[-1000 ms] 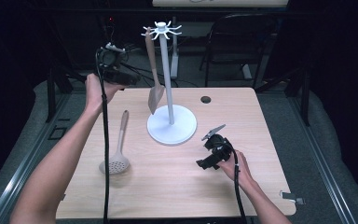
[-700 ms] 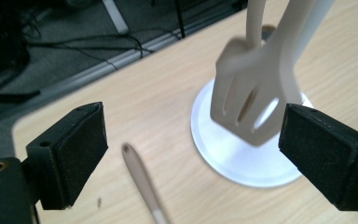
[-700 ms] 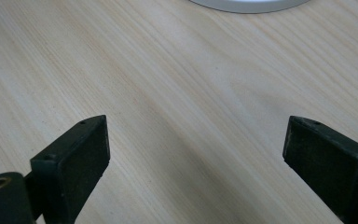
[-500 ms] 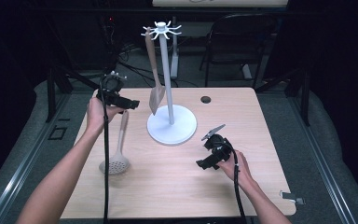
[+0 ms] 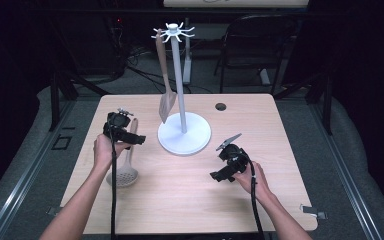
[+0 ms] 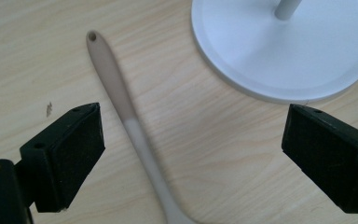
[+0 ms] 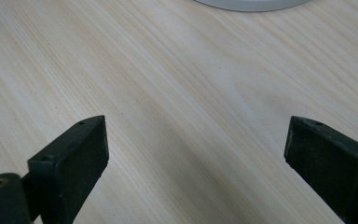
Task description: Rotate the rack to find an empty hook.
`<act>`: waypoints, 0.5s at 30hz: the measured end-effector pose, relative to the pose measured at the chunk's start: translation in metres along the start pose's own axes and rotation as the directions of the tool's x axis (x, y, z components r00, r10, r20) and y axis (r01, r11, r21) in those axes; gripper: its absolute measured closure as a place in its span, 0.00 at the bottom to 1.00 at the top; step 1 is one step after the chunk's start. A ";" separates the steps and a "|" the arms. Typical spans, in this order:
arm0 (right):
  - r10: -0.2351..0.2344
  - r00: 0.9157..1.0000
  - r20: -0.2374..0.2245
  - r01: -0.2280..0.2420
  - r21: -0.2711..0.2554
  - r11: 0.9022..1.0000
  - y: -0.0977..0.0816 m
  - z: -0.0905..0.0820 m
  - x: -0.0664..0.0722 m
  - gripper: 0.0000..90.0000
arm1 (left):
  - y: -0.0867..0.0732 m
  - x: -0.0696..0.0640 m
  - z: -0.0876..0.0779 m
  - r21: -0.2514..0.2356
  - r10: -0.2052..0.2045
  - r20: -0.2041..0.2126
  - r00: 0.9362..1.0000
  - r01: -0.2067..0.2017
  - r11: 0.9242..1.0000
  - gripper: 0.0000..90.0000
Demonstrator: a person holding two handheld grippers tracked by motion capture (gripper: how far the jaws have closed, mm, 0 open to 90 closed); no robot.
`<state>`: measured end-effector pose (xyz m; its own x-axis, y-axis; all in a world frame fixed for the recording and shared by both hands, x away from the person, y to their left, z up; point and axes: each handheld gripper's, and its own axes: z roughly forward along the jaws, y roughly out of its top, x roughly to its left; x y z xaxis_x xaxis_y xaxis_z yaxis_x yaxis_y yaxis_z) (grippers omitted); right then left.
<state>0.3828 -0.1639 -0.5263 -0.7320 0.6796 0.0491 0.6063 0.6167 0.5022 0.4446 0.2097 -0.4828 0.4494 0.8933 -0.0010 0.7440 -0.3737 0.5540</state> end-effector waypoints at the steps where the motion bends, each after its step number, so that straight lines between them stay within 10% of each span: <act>1: -0.001 1.000 -0.003 0.001 0.001 1.000 0.000 0.000 0.000 0.05 | -0.004 0.000 0.004 0.004 -0.009 0.000 1.000 0.009 1.000 0.06; 15: 0.018 1.000 0.020 -0.017 -0.021 1.000 0.008 0.000 0.005 0.20 | -0.018 0.003 0.011 0.000 -0.034 0.019 0.999 0.034 0.999 0.05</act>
<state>0.3842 -0.1560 -0.5219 -0.7147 0.6982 0.0409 0.6121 0.5963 0.5194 0.4381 0.2166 -0.5017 0.4336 0.9004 -0.0355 0.7589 -0.3436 0.5532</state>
